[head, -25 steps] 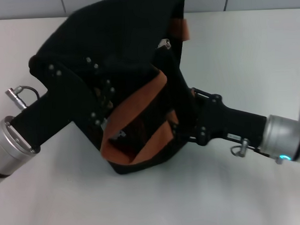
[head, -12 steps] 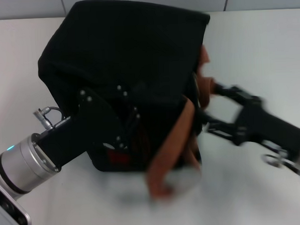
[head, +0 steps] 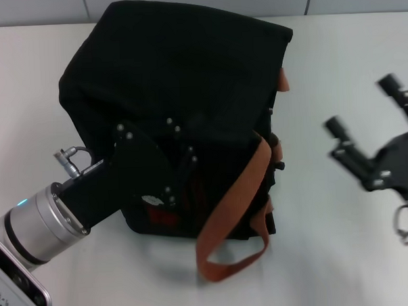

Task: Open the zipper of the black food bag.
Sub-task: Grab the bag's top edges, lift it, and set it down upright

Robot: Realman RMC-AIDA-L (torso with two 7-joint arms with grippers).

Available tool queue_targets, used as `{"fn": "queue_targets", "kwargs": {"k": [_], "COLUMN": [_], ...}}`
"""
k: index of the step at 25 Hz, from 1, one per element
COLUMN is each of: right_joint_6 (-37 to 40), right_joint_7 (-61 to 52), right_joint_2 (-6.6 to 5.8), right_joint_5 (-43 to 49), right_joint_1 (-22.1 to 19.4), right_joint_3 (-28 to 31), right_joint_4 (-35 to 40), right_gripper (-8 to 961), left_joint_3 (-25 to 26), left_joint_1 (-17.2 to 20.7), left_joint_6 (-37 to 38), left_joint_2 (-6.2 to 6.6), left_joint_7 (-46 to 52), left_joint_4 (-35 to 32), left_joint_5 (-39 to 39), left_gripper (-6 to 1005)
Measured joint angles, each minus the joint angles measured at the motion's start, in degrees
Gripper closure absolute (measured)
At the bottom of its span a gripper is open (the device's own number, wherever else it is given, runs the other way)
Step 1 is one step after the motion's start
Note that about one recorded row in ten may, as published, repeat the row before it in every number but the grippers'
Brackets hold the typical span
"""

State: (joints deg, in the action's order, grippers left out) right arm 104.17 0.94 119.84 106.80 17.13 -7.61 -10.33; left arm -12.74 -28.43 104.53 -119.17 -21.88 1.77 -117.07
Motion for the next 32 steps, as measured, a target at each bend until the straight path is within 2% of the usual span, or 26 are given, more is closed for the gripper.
{"fn": "queue_targets", "kwargs": {"k": [4,7,19,24,32], "right_joint_6": [-4.2,-6.4,-13.6,-13.6,-14.7], "right_joint_7": [12.7,16.0,20.7,20.9,20.6], "right_joint_2": [0.04,0.04,0.04,0.04,0.04], "right_joint_5": [1.7,1.7,1.3,1.3,1.3], "right_joint_1": [1.4,1.9,4.0,3.5,4.2], "right_joint_3": [-1.1,-1.2,0.4,3.4,5.1], "right_joint_4": [-6.3,-8.0,-10.6,-11.3,-11.3], "right_gripper": [121,121,121,121,121], "left_joint_3": [0.0,0.0,0.1,0.2,0.1], "left_joint_1": [0.0,0.0,-0.1,0.0,0.0], "left_joint_6": [0.0,0.0,-0.5,-0.5,-0.6], "left_joint_2": [0.0,0.0,-0.01,-0.01,-0.01], "left_joint_7": [0.0,-0.2,-1.6,-1.6,-1.7], "left_joint_4": [0.3,0.4,1.3,1.3,1.4], "left_joint_5": [0.0,0.0,0.0,0.0,0.0], "left_gripper": [912,912,912,912,912]}}
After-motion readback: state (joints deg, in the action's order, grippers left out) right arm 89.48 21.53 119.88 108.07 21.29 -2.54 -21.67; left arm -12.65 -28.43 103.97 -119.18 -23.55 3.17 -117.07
